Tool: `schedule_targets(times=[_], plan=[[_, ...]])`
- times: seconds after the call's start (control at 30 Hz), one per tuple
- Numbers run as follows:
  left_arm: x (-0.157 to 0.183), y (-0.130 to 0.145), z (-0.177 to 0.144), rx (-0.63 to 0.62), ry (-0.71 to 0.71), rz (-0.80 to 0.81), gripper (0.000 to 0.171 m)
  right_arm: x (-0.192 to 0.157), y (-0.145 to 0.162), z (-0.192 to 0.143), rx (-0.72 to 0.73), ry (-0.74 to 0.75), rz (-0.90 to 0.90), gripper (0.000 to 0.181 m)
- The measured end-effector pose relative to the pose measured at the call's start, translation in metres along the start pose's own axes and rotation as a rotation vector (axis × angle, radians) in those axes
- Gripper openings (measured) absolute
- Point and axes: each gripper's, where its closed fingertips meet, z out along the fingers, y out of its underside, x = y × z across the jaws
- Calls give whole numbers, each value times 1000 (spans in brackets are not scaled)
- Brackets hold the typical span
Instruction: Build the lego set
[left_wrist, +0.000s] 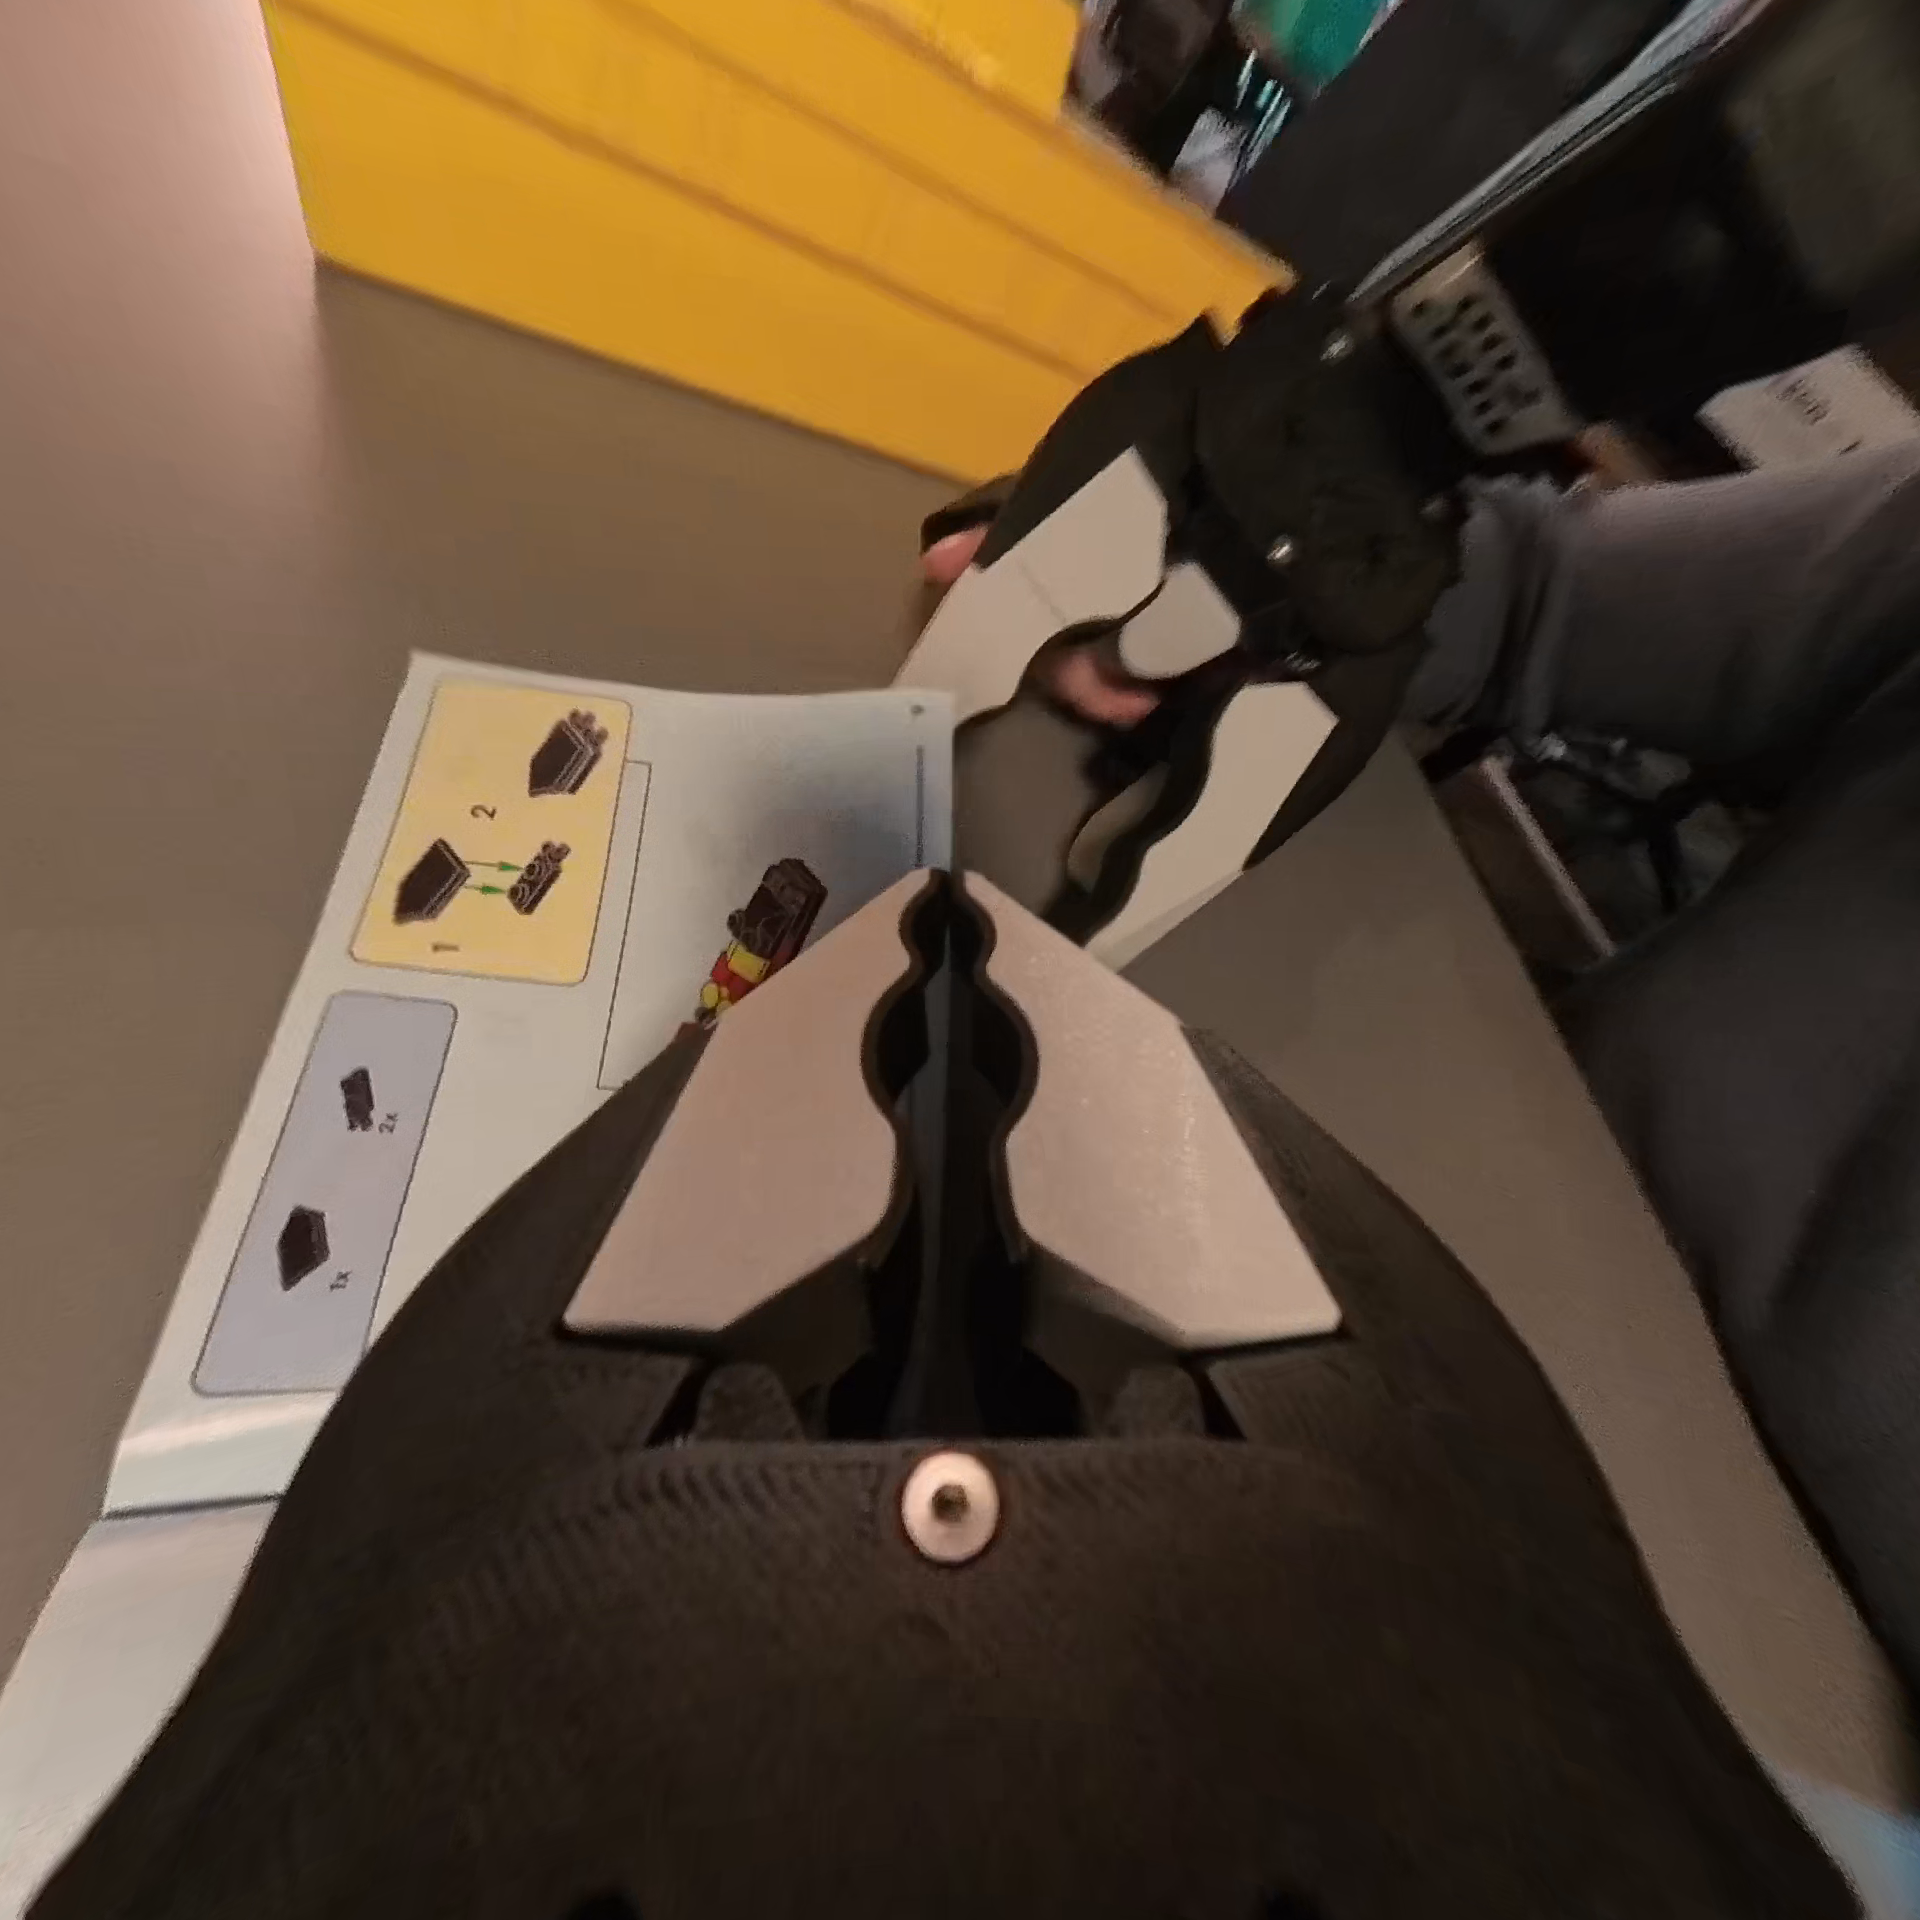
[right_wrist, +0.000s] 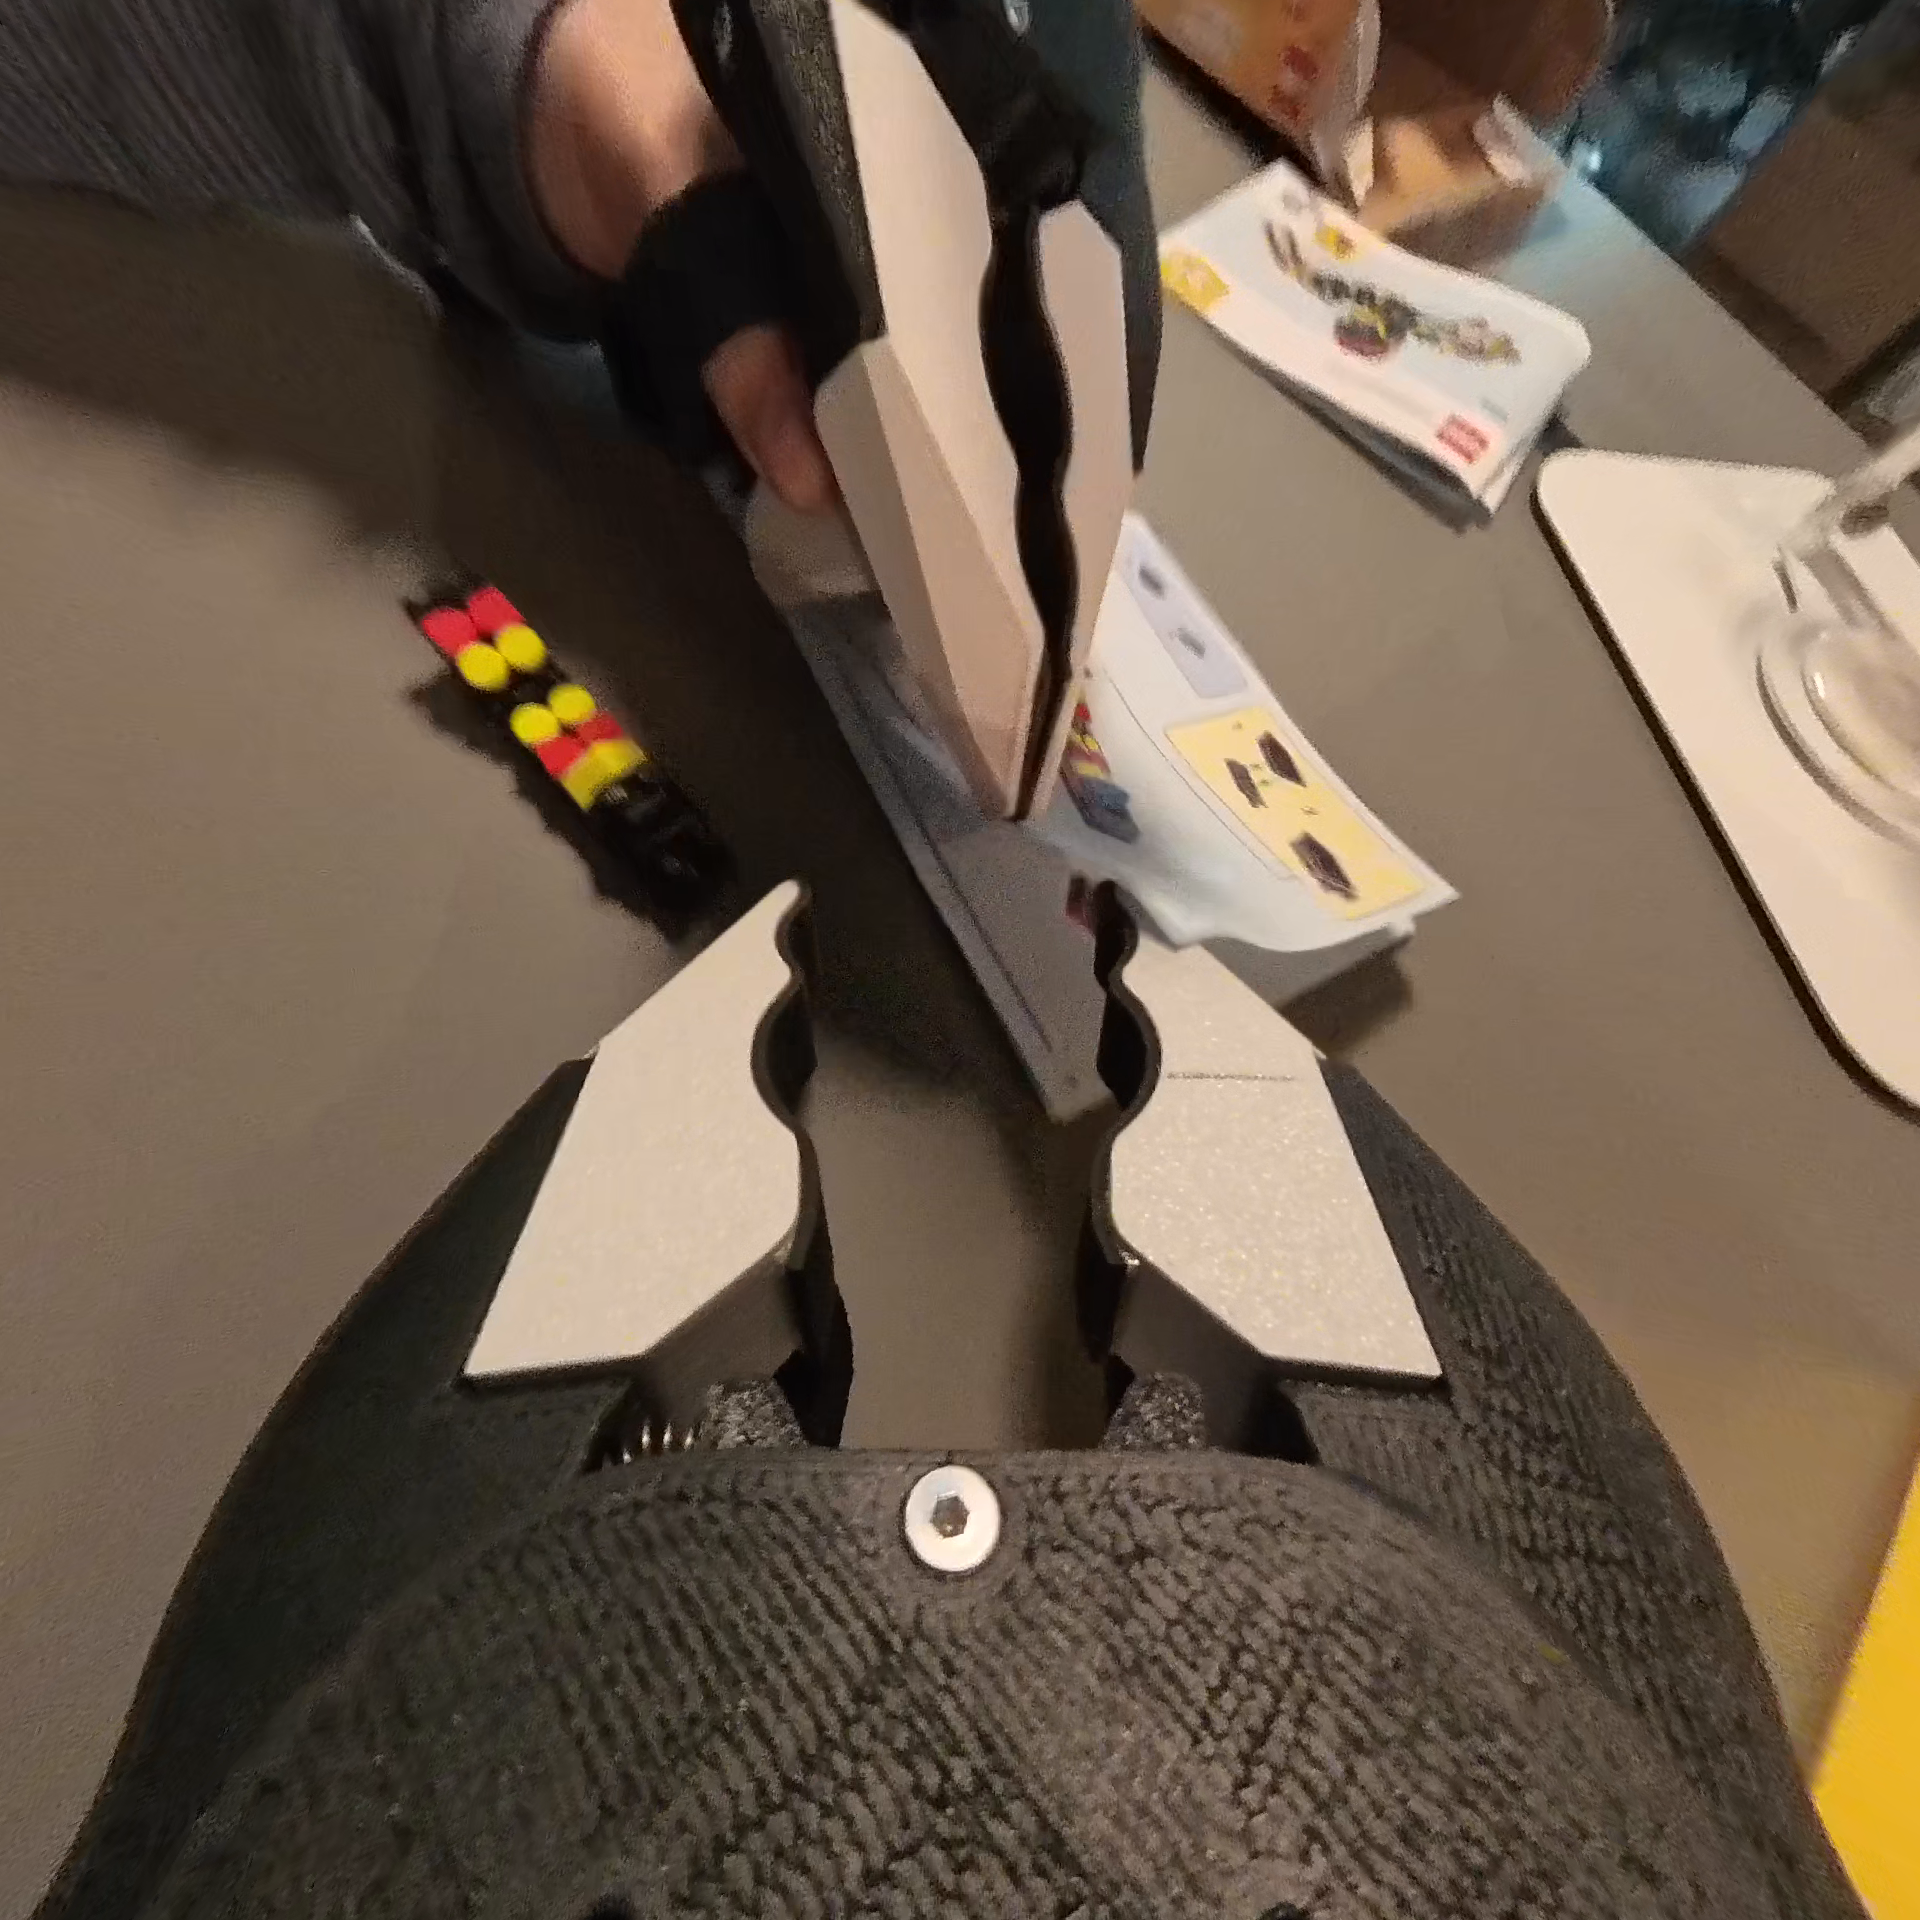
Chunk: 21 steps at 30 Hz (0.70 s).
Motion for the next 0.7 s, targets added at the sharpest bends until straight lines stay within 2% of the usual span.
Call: schedule_targets(times=[0.13,0.17,0.2,0.3,0.37,0.4,0.53,0.6,0.7], plan=[[20,-22,-22,204,-32,50,0,-11,-25,5,112,-54,-26,54],[24,-31,-33,279,-82,86,15,-13,-29,7,119,-66,-17,54],[24,-41,-49,376,-170,117,30,-15,-32,11,123,-87,1,54],[28,-59,-128,767,-497,221,32,-19,-41,23,92,-149,75,53],[32,-48,-185,988,-714,212,35,-23,-49,32,64,-197,142,52],[34,-39,-199,1024,-762,195,37,-27,-55,36,58,-229,186,52],[31,-3,-211,971,-857,78,51,-43,-76,53,27,-291,278,58],[35,6,-220,982,-900,65,54,-52,-80,64,-32,-289,282,63],[43,9,-226,961,-960,128,54,-62,-79,75,-123,-284,310,64]])
